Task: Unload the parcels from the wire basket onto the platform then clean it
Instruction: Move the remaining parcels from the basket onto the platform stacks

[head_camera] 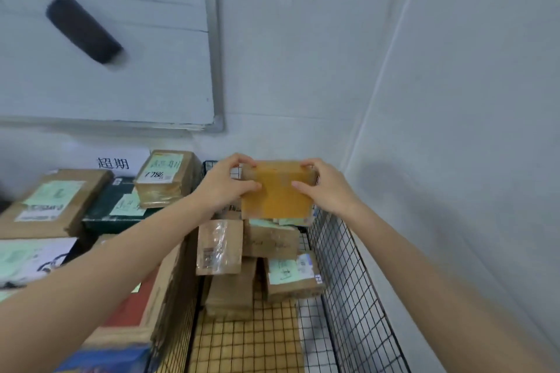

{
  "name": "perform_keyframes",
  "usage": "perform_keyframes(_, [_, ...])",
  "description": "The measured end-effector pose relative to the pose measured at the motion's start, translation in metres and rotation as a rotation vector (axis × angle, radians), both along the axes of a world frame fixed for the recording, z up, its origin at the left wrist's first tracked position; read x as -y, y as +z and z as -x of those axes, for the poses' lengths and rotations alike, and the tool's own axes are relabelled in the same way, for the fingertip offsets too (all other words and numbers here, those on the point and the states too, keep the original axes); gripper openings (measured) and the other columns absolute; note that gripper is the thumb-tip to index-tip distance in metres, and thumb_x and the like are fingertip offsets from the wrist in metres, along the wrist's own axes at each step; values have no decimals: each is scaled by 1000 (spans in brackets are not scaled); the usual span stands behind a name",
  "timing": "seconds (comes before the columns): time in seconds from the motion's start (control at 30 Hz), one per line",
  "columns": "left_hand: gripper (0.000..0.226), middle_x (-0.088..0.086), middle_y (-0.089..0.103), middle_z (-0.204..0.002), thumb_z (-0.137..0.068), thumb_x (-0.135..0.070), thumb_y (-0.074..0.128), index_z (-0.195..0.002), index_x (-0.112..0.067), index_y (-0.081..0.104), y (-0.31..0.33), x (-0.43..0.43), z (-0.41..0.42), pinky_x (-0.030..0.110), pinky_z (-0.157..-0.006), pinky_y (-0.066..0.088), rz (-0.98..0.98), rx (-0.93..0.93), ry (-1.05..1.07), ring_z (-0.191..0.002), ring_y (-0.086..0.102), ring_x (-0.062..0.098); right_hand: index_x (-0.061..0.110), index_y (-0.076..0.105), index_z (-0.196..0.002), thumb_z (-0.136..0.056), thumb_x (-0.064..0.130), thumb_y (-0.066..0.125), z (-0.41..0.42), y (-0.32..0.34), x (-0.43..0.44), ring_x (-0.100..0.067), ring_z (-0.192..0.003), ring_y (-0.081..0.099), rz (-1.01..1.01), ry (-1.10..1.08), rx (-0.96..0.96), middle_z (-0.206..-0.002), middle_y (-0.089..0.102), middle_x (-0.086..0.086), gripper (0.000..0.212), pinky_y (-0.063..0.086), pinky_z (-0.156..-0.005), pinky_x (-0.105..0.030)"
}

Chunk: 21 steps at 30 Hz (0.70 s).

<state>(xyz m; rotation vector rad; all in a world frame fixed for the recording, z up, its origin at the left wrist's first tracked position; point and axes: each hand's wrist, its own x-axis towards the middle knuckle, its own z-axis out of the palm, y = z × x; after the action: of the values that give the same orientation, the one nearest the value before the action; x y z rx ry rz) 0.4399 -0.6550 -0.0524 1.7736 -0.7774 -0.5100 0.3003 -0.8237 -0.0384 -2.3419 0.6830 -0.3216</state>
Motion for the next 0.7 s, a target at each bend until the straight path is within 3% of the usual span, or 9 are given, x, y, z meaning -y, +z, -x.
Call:
perform_keyframes(0.07, [33, -6, 53, -128, -85, -13, 75, -111, -24, 59, 15, -3, 3, 32, -82, 53, 84, 53, 29, -109, 59, 21, 22, 47, -139, -92, 38, 67, -1, 14, -3, -23, -121, 52, 16, -26, 117, -136, 49, -4, 53, 48, -96, -35])
perform_keyframes(0.23, [39, -9, 48, -135, -88, -16, 71, -120, -27, 52, 47, -11, 8, 16, -67, 45, 213, 154, 93, -113, 55, 17, 27, 47, -137, -93, 42, 62, -1, 48, -16, -22, -113, 57, -16, -57, 353, -138, 48, 0, 48, 53, -97, -45])
perform_keyframes(0.37, [54, -10, 48, -136, -86, -20, 73, -129, -35, 44, 63, -15, 8, 16, -69, 44, 327, 185, 114, -115, 54, 15, 33, 43, -130, -93, 37, 65, -1, 63, -23, -13, -117, 51, -1, -57, 521, -136, 44, 7, 44, 51, -97, -33])
perform_keyframes(0.43, [65, -9, 51, -132, -85, -21, 75, -138, -32, 40, 69, -15, 7, 18, -73, 45, 388, 159, 123, -114, 58, 14, 38, 39, -129, -89, 30, 71, -1, 66, -26, -12, -121, 49, -10, -45, 599, -138, 41, 6, 52, 49, -96, -26])
perform_keyframes(0.57, [74, -6, 50, -127, -85, -20, 75, -146, -32, 35, 78, -16, 6, 23, -80, 46, 442, 150, 154, -116, 57, 17, 42, 31, -140, -83, 20, 79, -2, 70, -26, -11, -124, 48, -4, -27, 673, -141, 36, 5, 78, 50, -102, -34])
perform_keyframes(0.7, [75, -3, 50, -125, -84, -20, 75, -147, -29, 36, 83, -18, 4, 10, -70, 49, 449, 201, 200, -115, 54, 12, 40, 17, -153, -82, 14, 79, -1, 73, -25, -7, -126, 44, -46, 30, 667, -145, 37, 5, 97, 45, -97, -21])
